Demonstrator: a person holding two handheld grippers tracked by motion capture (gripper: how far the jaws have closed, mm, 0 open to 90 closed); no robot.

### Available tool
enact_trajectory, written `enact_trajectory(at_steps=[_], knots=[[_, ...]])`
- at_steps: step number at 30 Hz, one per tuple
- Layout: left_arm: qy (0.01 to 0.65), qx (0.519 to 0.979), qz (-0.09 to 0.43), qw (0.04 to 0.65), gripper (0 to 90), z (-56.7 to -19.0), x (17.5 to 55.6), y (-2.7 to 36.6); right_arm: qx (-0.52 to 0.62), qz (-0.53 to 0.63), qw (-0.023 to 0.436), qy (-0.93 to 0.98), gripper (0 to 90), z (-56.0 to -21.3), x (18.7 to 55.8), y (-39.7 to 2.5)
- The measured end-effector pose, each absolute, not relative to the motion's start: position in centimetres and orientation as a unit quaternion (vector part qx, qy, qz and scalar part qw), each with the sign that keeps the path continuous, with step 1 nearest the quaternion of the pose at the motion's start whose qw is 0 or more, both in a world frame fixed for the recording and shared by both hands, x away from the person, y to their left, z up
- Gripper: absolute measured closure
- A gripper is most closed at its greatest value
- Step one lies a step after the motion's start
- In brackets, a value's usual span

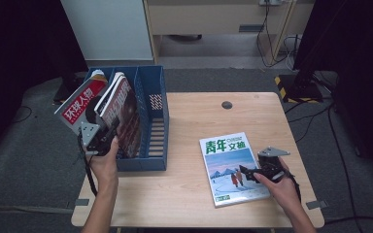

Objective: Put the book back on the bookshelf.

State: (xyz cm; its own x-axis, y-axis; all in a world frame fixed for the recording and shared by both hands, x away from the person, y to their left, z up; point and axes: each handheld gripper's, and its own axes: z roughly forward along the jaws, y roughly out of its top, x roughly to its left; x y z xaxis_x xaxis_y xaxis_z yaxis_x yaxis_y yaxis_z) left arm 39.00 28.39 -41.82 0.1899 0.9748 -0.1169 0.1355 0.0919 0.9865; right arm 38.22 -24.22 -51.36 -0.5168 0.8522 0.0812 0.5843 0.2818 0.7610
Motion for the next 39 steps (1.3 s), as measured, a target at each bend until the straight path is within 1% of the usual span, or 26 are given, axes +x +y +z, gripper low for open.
enact_trajectory(at_steps=[5,11,18,23,24,29,34,35,39], knots=[[0.501,0.552,0.394,0.537,84.0,-41.7,39.6,28.2,0.458,0.382,0.174,0.783,7.3,-51.4,38.2,-24.2],[0.506,0.544,0.399,0.537,84.0,-41.6,40.4,28.3,0.458,0.384,0.174,0.782,7.5,-51.5,38.2,-24.3],[0.51,0.546,0.389,0.539,83.6,-41.8,40.2,28.8,0.46,0.384,0.172,0.782,7.5,-51.5,38.2,-24.2],[0.51,0.543,0.388,0.542,81.0,-41.7,39.9,28.8,0.458,0.385,0.172,0.782,7.5,-51.4,38.1,-24.1],[0.51,0.545,0.386,0.542,77.8,-41.6,39.8,28.6,0.458,0.386,0.173,0.782,7.5,-51.4,38.1,-24.2],[0.51,0.555,0.384,0.533,74.9,-41.5,39.5,28.6,0.46,0.389,0.172,0.78,7.5,-51.4,38.1,-24.2],[0.512,0.563,0.373,0.531,68.9,-41.4,39.1,28.6,0.457,0.387,0.174,0.782,7.5,-51.3,38.1,-24.1],[0.512,0.563,0.373,0.53,68.9,-41.4,38.9,28.6,0.457,0.387,0.174,0.782,7.5,-51.3,38.1,-24.1],[0.508,0.565,0.37,0.534,61.7,-41.6,38.2,28.5,0.455,0.387,0.174,0.783,7.5,-51.3,38.1,-24.1]])
